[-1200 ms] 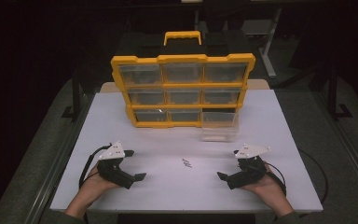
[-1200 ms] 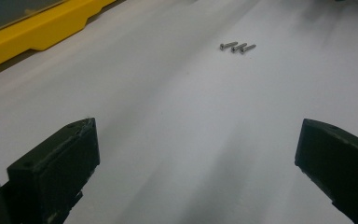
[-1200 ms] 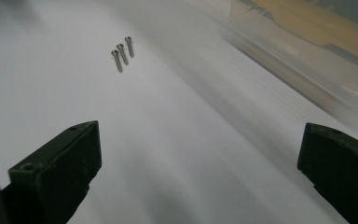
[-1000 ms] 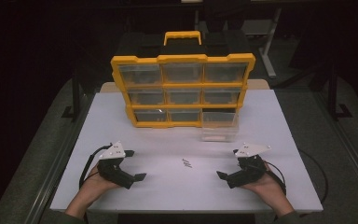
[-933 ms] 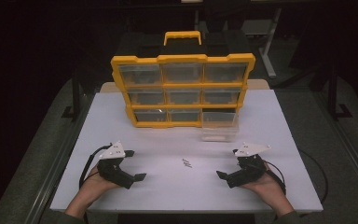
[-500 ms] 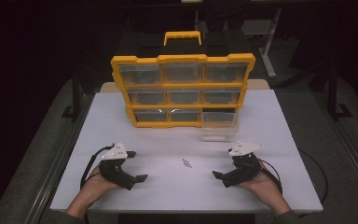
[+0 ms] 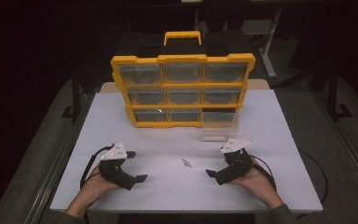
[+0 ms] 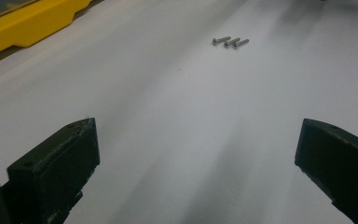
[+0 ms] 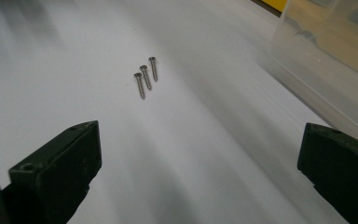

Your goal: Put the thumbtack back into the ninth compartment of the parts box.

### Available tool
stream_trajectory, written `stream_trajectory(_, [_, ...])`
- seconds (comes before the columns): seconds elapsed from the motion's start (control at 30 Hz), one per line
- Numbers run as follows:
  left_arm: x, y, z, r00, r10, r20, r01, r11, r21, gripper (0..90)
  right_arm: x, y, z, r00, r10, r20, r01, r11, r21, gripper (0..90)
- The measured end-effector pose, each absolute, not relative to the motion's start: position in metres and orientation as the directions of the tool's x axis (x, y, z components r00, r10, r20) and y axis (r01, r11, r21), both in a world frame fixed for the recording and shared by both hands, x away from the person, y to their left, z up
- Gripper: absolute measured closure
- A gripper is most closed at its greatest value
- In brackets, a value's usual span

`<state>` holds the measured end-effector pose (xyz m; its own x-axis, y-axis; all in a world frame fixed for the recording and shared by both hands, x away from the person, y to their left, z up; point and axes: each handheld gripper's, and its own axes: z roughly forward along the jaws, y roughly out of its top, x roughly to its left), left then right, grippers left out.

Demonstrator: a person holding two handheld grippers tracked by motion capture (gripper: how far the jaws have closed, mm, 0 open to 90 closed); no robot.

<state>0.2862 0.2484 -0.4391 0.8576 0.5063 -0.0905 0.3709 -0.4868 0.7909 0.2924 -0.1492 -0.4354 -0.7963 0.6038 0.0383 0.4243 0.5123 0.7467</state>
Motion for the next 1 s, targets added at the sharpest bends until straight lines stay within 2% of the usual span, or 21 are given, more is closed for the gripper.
stream_trajectory(1.0, [0.286, 0.248, -0.439, 0.861, 0.499, -0.094, 0.370, -0.489, 0.790, 0.0, 0.311, -0.121, -0.429, -0.821, 0.569, 0.057, 0.429, 0.547, 0.719, 0.0])
